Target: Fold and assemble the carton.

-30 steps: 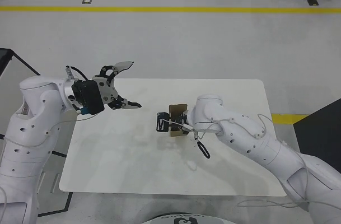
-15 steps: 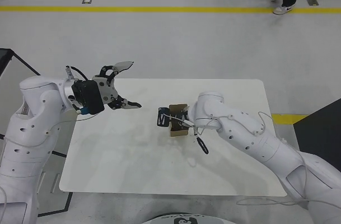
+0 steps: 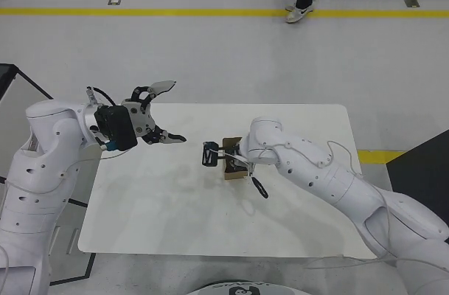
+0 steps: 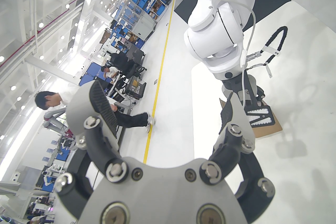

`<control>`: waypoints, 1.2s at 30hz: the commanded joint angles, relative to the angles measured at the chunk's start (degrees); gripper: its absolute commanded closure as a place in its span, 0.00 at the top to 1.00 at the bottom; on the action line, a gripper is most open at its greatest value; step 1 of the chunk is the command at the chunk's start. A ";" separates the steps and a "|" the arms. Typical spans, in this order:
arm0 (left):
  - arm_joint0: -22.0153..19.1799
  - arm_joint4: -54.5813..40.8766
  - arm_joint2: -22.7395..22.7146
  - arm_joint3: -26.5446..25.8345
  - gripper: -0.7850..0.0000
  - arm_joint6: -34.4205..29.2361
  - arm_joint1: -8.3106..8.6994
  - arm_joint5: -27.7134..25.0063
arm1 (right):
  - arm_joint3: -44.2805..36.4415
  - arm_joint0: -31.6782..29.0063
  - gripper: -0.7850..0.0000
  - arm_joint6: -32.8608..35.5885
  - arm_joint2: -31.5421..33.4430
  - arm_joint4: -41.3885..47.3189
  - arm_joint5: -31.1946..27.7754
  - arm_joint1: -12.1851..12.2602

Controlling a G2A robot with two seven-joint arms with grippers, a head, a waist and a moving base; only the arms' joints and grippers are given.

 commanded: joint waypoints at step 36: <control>-0.01 0.00 0.01 0.01 1.00 0.01 0.00 0.00 | 17.44 2.77 0.00 -5.35 -4.21 1.39 -2.94 -7.55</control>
